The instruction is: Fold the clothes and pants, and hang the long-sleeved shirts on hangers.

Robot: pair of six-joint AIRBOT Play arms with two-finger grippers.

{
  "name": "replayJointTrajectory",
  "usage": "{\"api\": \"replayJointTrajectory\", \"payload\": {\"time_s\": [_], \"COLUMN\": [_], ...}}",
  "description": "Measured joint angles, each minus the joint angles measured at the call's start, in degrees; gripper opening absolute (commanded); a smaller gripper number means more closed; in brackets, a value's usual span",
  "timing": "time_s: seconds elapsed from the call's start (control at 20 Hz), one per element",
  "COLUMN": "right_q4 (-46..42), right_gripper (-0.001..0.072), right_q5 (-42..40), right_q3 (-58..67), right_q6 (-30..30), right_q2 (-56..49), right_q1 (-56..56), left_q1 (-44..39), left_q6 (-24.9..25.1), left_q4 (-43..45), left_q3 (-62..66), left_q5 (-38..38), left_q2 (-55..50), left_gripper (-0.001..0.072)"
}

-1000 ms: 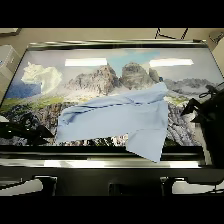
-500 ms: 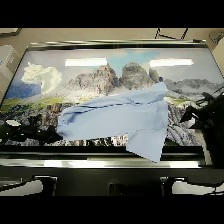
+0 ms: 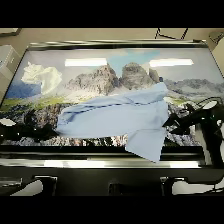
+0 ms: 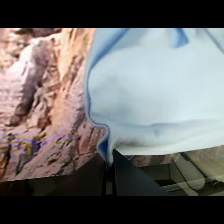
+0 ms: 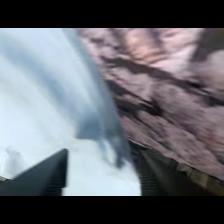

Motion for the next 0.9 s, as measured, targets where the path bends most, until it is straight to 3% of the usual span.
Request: {"api": "replayJointTrajectory", "payload": {"time_s": [0.05, 0.25, 0.45, 0.7, 0.9], "right_q4": [0.5, 1.5, 1.6, -2.0, -9.8], "right_gripper": [0.0052, 0.0048, 0.0049, 0.0049, 0.0049], "right_q5": [-1.6, 0.0, 2.2, -8.7, -14.5], "right_q3": [-0.3, 4.2, 22.9, 51.0, 58.1], "right_q6": [0.0, 0.3, -0.5, -3.0, -2.4], "right_q2": [-0.4, 0.0, 6.9, 22.6, 36.8], "right_q1": [1.5, 5.0, 5.9, 6.2, 6.2], "left_q1": [0.0, 0.0, 0.0, -0.1, 0.0], "left_q6": [0.0, -0.2, -1.1, -2.1, -3.1], "left_q4": [0.0, -0.3, -0.5, 0.6, 2.8], "left_q3": [0.1, 4.2, 21.9, 56.3, 71.1], "left_q5": [-0.2, -1.2, -2.7, 2.0, 5.2], "left_q2": [0.5, 3.2, 10.0, 19.4, 26.7], "left_gripper": [0.0024, 0.0022, 0.0024, 0.0025, 0.0025]}}
